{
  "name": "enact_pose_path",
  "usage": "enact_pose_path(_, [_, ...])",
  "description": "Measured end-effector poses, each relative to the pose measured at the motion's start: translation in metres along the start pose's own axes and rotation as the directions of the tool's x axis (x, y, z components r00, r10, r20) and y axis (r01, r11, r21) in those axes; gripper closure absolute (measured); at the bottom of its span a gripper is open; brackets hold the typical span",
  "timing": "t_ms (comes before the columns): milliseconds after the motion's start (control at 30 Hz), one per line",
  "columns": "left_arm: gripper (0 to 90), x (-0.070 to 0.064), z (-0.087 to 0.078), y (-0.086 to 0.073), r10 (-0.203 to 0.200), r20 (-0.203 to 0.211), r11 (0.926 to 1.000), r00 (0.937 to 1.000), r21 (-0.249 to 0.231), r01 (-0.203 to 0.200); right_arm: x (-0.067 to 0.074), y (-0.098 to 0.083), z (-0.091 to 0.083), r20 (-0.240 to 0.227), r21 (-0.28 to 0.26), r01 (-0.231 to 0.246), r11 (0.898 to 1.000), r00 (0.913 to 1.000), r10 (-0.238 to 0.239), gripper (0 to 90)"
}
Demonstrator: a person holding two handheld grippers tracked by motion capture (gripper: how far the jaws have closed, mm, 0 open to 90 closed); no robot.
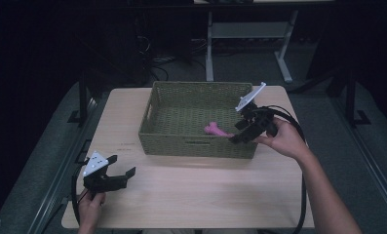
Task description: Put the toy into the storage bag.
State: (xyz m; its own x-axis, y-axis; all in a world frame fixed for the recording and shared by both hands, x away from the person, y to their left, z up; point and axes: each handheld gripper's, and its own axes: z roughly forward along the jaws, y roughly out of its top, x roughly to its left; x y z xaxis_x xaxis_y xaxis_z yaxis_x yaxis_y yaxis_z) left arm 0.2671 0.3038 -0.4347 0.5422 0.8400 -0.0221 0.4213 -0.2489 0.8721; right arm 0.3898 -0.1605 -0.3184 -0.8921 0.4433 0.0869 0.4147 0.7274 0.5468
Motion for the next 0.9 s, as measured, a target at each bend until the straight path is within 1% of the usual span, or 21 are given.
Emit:
enact_pose_path(400, [13.4, -0.001, 0.000, 0.000, 0.006, 0.002, 1.0000, 1.0000, 0.001, -0.006, 0.011, -0.015, 0.006, -0.010, -0.001, 0.003, 1.000, 0.9999, -0.003, 32.4])
enact_pose_path(700, [13.4, -0.002, 0.001, 0.000, 0.009, 0.003, 0.9999, 1.0000, 0.004, -0.009, 0.019, -0.023, 0.008, -0.010, -0.002, 0.011, 1.000, 0.9999, -0.011, 31.0])
enact_pose_path(733, [13.4, -0.002, 0.000, 0.000, 0.011, 0.003, 0.9999, 0.9999, 0.005, -0.011, 0.020, -0.026, 0.009, -0.011, -0.005, 0.017, 1.000, 0.9998, -0.017, 30.9])
enact_pose_path(900, [13.4, -0.002, 0.000, 0.000, 0.010, 0.002, 0.9999, 1.0000, 0.004, -0.010, 0.024, -0.032, 0.013, -0.012, -0.004, 0.015, 1.000, 0.9998, -0.015, 30.4])
